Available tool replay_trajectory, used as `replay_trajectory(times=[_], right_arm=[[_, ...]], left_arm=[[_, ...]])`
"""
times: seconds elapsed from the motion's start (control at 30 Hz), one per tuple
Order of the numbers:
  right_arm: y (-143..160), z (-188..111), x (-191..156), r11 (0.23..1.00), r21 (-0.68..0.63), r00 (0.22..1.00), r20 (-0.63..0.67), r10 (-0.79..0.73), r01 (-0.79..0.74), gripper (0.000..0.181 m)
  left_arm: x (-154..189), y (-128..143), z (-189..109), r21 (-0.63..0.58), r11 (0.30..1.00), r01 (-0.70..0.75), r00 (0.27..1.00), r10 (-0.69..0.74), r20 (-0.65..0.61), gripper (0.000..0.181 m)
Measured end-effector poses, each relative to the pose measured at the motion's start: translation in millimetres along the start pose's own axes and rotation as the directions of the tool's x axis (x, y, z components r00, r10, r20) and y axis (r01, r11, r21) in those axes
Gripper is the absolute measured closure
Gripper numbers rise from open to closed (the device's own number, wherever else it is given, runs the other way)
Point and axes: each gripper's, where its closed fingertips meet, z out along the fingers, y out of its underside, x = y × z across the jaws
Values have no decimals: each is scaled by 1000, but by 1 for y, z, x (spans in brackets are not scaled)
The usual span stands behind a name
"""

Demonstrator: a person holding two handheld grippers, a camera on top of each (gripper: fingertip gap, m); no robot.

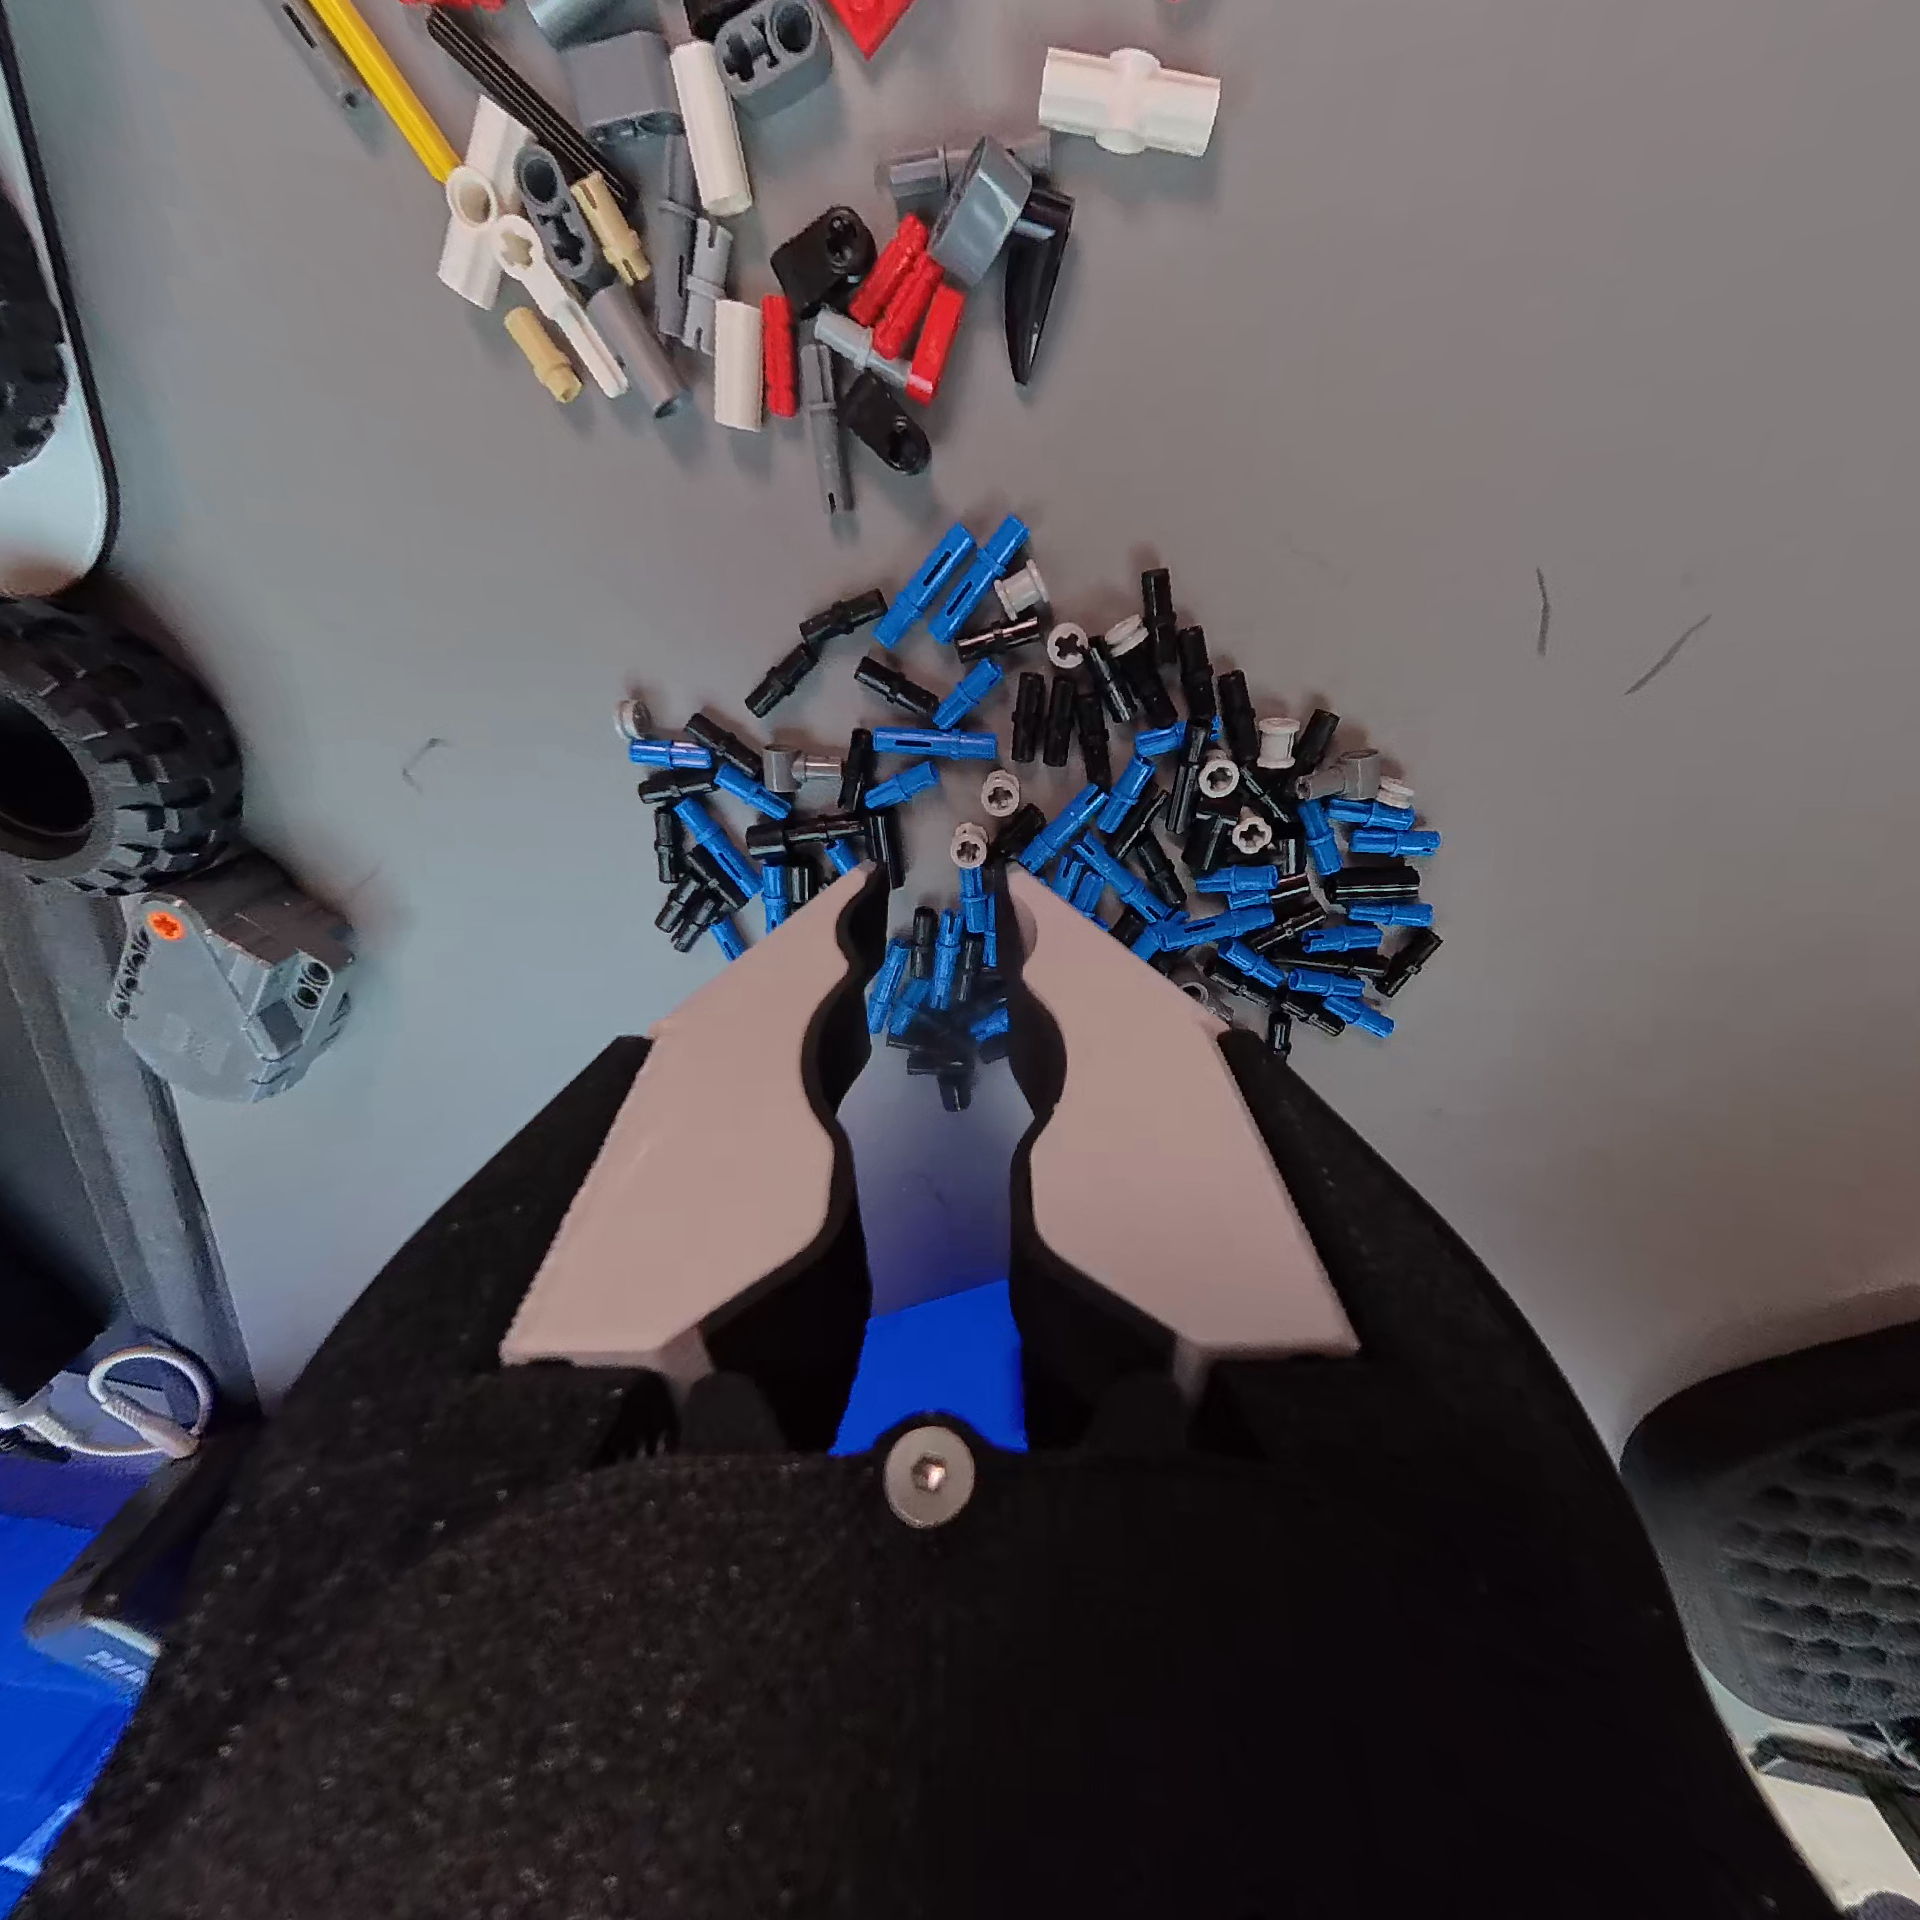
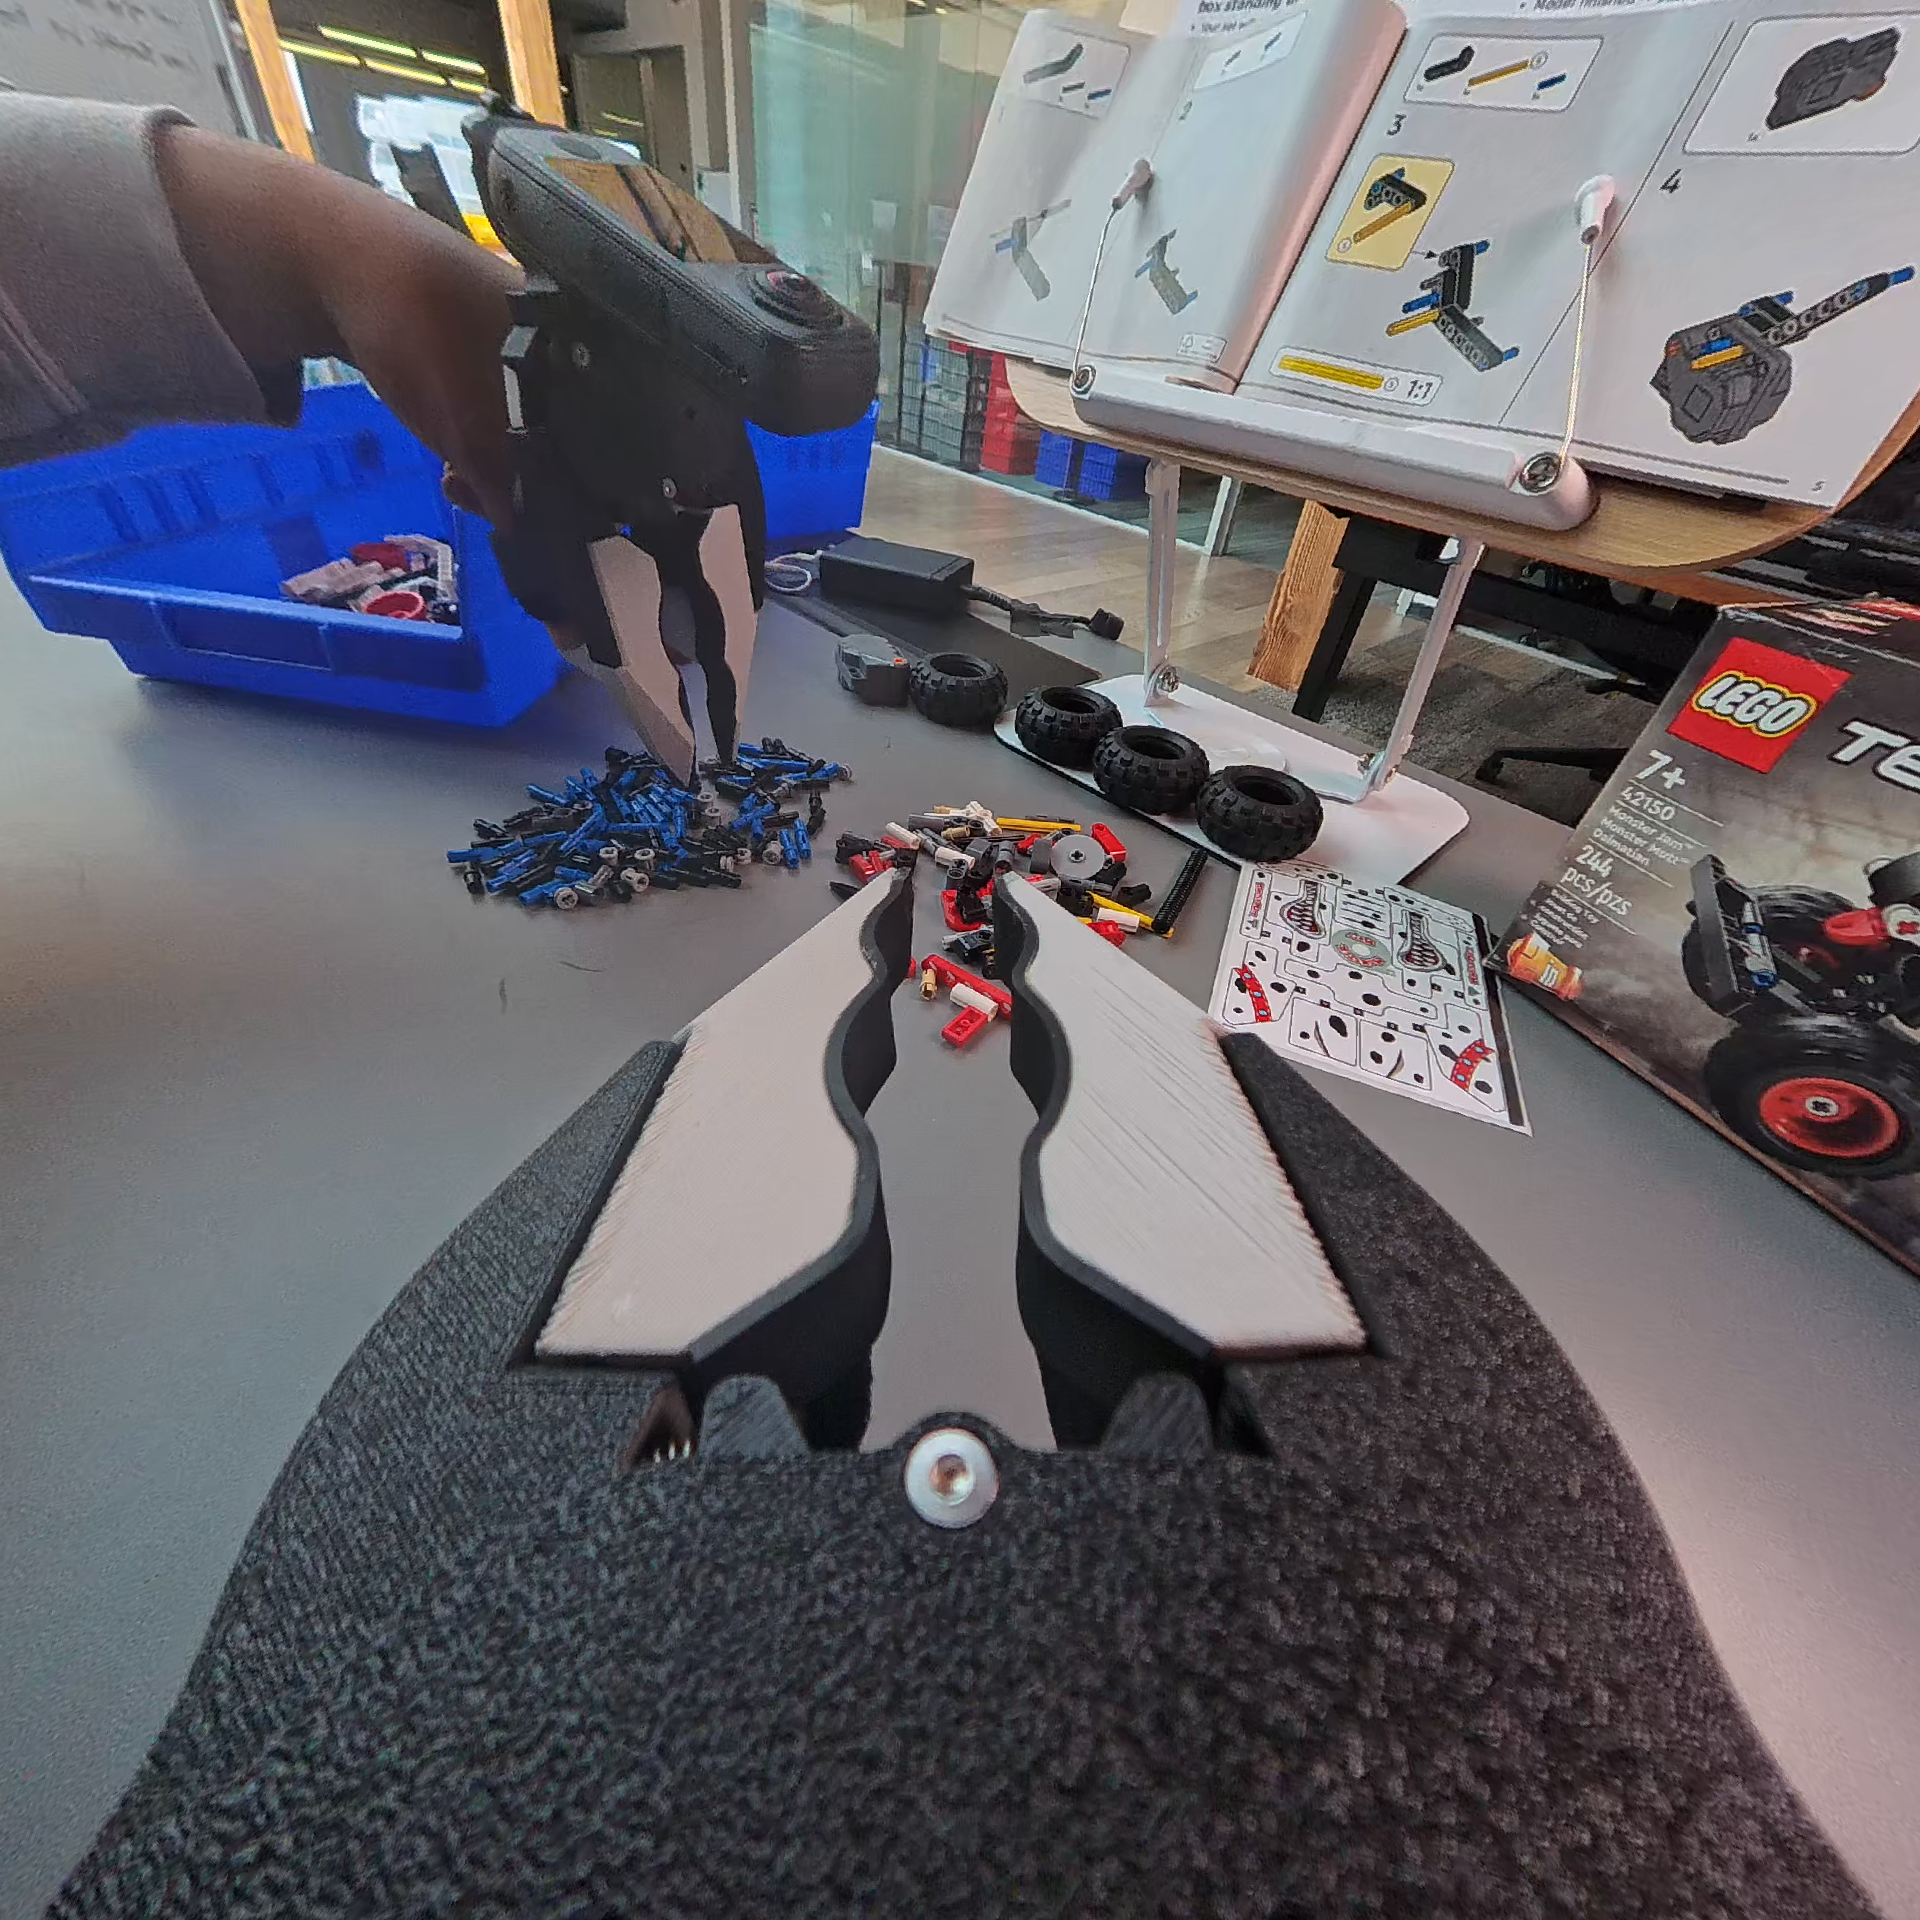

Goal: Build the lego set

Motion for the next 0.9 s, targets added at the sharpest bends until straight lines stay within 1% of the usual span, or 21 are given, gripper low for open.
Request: replay_trajectory(times=[0.07,0.17,0.23,0.4,0.47,0.67,0.77,0.9], right_arm=[[1,0,0,1000,-1,1000,2,2,-2,166],[1,1,-1,1000,-5,1000,3,-5,5,166],[1,1,-1,1000,-4,1000,0,-6,6,166],[2,1,1,1000,-7,1000,-4,-1,1,166],[2,1,0,1000,-8,1000,-3,-4,4,166],[3,1,1,1000,-10,1000,-5,-7,7,166],[3,1,2,1000,-10,1000,-7,-7,7,166],[4,1,2,1000,-13,1000,-7,-8,8,166]], left_arm=[[0,-5,-4,35,999,4,1000,-4,2,163],[10,-9,-5,51,999,-12,999,14,-38,165],[22,-11,-3,45,998,-39,996,43,-72,169],[42,-7,3,-3,994,-109,988,108,-108,168],[43,-4,6,-25,993,-117,988,114,-100,166],[38,-6,6,-18,995,-101,993,100,-68,160],[35,-9,1,21,997,-76,996,77,-48,158],[25,-15,-10,115,993,-15,1000,12,23,151]])
